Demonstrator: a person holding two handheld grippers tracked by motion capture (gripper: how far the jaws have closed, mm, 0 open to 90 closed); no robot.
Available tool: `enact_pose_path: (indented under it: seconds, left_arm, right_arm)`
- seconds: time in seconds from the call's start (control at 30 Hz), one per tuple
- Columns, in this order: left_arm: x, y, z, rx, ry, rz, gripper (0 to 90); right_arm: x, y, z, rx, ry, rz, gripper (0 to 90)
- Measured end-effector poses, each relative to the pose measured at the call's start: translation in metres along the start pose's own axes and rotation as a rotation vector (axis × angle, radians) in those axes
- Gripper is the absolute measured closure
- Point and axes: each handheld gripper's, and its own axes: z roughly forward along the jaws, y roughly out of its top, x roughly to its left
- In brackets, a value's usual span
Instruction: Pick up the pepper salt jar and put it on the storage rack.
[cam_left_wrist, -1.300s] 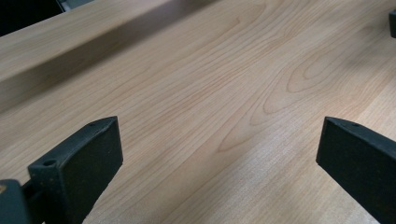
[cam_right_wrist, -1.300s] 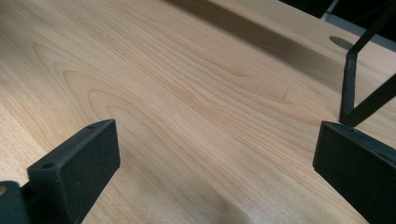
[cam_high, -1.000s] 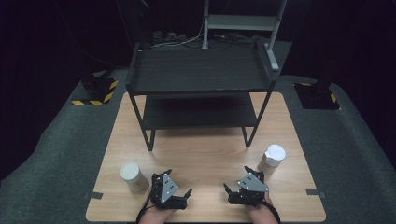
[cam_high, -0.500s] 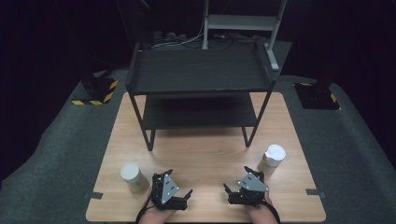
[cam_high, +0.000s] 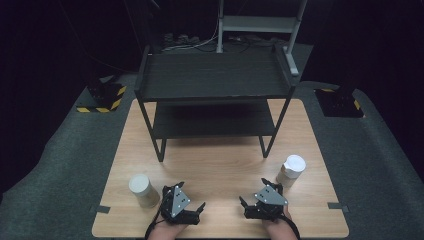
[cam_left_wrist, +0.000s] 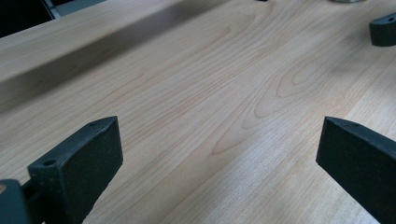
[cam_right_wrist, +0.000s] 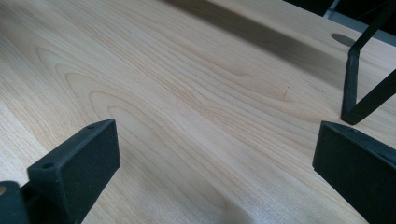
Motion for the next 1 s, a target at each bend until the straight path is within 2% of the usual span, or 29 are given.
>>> enact_pose_path:
  seconds: [0.17, 0.33, 0.73, 1.0]
  left_arm:
    - [0.002, 0.0, -0.005, -0.028, -0.003, -0.014, 0.6]
    - [0.003, 0.001, -0.02, -0.079, 0.0, -0.028, 0.5]
    - [0.009, 0.005, -0.045, -0.156, 0.009, -0.043, 0.5]
    - [0.01, 0.011, -0.062, -0.2, 0.019, -0.032, 0.4]
  right_arm:
    - [-0.001, 0.0, 0.0, 0.001, 0.003, 0.0, 0.0]
    - [-0.002, 0.0, 0.0, -0.002, 0.005, 0.003, 0.0]
    - [-0.001, 0.001, 0.0, 0.003, 0.003, -0.002, 0.0]
    - [-0.001, 0.001, 0.0, 0.003, 0.005, -0.001, 0.0]
